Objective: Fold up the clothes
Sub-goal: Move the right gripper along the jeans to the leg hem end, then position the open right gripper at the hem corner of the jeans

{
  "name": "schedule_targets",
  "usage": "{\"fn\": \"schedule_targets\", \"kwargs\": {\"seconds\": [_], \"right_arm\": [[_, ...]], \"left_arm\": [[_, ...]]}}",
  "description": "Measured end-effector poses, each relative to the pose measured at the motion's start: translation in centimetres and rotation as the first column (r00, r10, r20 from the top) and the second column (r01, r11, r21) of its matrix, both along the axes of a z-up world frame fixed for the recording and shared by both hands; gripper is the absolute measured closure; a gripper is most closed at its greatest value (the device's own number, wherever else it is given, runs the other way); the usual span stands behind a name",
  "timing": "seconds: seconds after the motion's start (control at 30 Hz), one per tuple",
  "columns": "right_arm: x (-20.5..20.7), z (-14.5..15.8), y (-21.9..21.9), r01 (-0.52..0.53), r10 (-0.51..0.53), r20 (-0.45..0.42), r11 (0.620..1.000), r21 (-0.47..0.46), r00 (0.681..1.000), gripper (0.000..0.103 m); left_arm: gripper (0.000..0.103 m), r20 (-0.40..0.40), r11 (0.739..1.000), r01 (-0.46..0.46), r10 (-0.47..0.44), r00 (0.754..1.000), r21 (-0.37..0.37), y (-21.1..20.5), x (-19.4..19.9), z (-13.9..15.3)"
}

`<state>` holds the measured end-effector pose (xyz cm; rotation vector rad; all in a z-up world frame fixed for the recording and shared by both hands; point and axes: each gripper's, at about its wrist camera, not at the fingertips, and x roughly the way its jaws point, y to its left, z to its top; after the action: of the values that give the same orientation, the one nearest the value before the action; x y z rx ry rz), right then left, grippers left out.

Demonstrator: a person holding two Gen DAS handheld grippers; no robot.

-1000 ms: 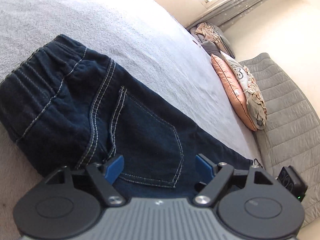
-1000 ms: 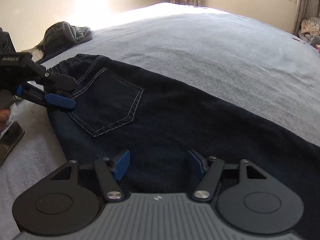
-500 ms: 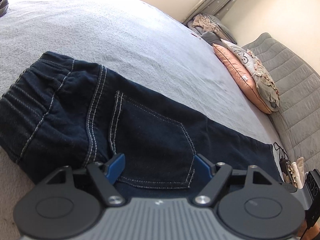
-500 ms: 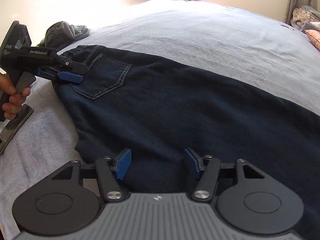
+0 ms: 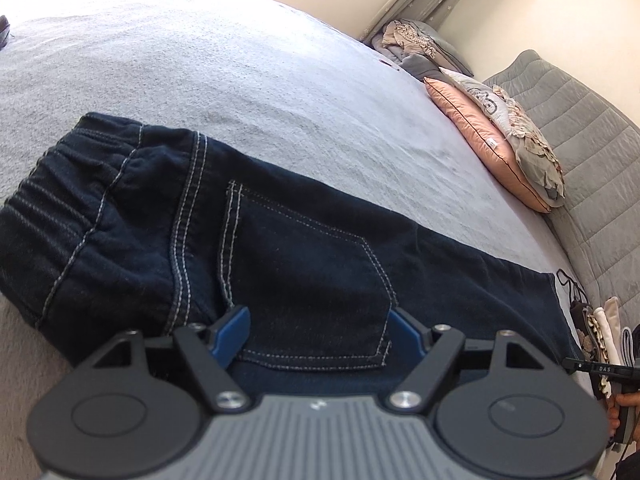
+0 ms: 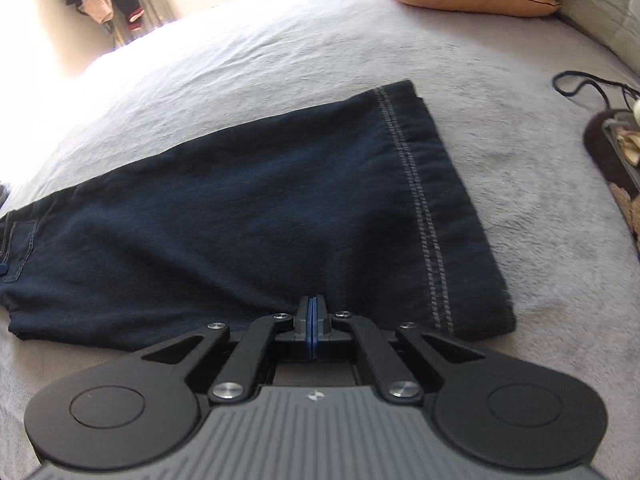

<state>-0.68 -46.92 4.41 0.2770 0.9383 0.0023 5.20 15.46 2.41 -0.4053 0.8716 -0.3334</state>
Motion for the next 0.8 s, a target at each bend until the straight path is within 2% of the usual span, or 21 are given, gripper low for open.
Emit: {"fn": "schedule_targets", "kwargs": {"seconds": [0.03, 0.17, 0.23, 0.27, 0.3, 0.37, 0.43, 0.47, 0.53, 0.6, 0.63, 0.67, 0.73, 0.77, 0.8], "right_arm": [[-0.5, 0.1, -0.7, 0.018, -0.018, -0.002, 1.0, 0.009, 1.0, 0.103], [-2.1, 0.4, -1.8, 0.078, -0.082, -0.033, 0.991, -0.104, 0.996, 0.103], [-2.5, 1.2, -1.6, 0.078, -0.081, -0.017, 0.986, -0.144, 0.997, 0.103], [-2.6, 1.9, -1.3, 0.078, -0.077, 0.01, 0.982, -0.173, 0.997, 0.096], [-2.8, 2.7, -0.9, 0.079, -0.072, 0.038, 0.976, -0.201, 0.997, 0.068], [-3.3, 4.3, -0.8, 0.114, -0.087, 0.13, 0.969, -0.217, 0.988, 0.038], [-3.2, 5.2, -0.8, 0.154, -0.112, 0.213, 0.969, -0.192, 0.971, 0.036], [-2.8, 5.1, -0.6, 0.14, -0.099, 0.219, 0.974, -0.177, 0.971, 0.036], [-1.4, 3.7, 0.0, 0.063, -0.037, 0.166, 0.986, -0.152, 0.985, 0.036], [0.1, 1.2, 0.9, 0.009, -0.004, 0.024, 0.983, -0.183, 1.0, 0.036], [0.4, 0.3, 1.3, -0.017, 0.016, -0.009, 0.978, -0.207, 1.0, 0.037], [0.3, 0.2, 1.3, -0.018, 0.017, -0.005, 0.976, -0.216, 1.0, 0.036], [0.1, 0.7, 1.0, 0.018, -0.018, 0.002, 0.978, -0.206, 1.0, 0.043], [0.1, 1.0, 0.9, 0.038, -0.037, 0.006, 0.972, -0.232, 0.999, 0.046], [0.0, 1.5, 1.2, 0.05, -0.044, 0.027, 0.959, -0.279, 0.999, 0.044]], "left_arm": [[0.025, 0.001, 1.0, 0.003, -0.003, 1.0, 0.009, -0.1, 0.0, 0.0], [0.025, -0.004, 1.0, -0.003, 0.003, 1.0, 0.031, -0.6, 0.0, 0.3], [0.023, -0.006, 0.999, -0.013, 0.013, 1.0, 0.041, -0.9, -0.1, 0.6], [0.02, -0.001, 0.999, -0.019, 0.02, 1.0, 0.048, -1.2, -0.2, 0.9], [0.018, 0.007, 0.998, -0.022, 0.022, 1.0, 0.056, -1.6, -0.4, 1.2], [0.018, 0.067, 0.997, 0.007, -0.012, 0.998, 0.072, -3.0, -1.3, 2.5], [0.016, 0.151, 0.994, 0.061, -0.073, 0.986, 0.087, -4.9, -2.5, 3.8], [0.012, 0.186, 0.992, 0.094, -0.109, 0.977, 0.088, -6.1, -3.0, 4.1], [0.01, 0.207, 0.983, 0.165, -0.178, 0.962, 0.078, -8.8, -3.5, 4.0], [0.011, 0.177, 0.977, 0.201, -0.21, 0.962, 0.067, -11.0, -3.4, 3.0], [0.011, 0.151, 0.976, 0.206, -0.214, 0.965, 0.067, -11.6, -3.1, 2.3], [0.011, 0.119, 0.976, 0.204, -0.211, 0.97, 0.071, -12.0, -2.7, 1.5], [0.011, 0.057, 0.979, 0.182, -0.188, 0.981, 0.093, -12.2, -2.0, -0.2], [0.013, 0.043, 0.981, 0.17, -0.174, 0.984, 0.094, -12.1, -1.7, -0.8], [0.013, 0.048, 0.984, 0.157, -0.161, 0.986, 0.084, -11.9, -1.7, -0.8]]}}
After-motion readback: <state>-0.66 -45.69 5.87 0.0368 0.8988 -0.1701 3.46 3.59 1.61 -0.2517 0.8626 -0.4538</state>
